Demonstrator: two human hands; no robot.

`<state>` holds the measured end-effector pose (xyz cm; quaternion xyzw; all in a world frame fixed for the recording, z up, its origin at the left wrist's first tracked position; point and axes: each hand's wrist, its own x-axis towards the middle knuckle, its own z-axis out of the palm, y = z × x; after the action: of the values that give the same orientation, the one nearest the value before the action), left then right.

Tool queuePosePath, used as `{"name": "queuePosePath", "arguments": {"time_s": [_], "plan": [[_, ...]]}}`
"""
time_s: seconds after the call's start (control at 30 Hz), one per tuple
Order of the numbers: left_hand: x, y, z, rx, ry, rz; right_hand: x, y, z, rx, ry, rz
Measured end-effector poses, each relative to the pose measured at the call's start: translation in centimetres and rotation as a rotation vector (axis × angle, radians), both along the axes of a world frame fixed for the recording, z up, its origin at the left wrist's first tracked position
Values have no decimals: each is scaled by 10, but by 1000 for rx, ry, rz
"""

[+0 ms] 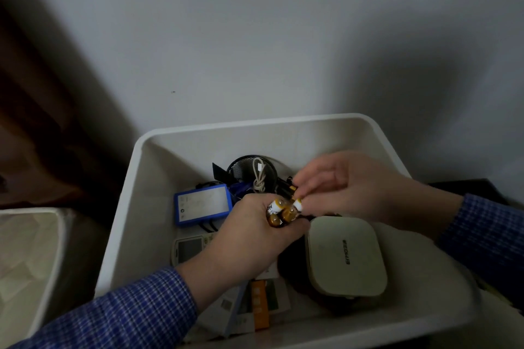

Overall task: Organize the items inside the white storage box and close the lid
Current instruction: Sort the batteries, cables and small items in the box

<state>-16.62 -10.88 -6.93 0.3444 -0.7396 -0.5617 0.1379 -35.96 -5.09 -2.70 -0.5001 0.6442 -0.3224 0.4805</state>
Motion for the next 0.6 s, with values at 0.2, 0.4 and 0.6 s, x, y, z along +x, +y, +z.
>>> {"name": "queuePosePath", "arguments": {"time_s": [0.2,0.4,0.6], "plan": [[9,-2,2,-22,-319,-288,-14,-25,-34,110,830,81],[7,0,3,-11,-336,-300,19,-67,-73,206,1006,148],[6,0,3,-11,-285,-282,31,-86,-92,426,1035,174]]}}
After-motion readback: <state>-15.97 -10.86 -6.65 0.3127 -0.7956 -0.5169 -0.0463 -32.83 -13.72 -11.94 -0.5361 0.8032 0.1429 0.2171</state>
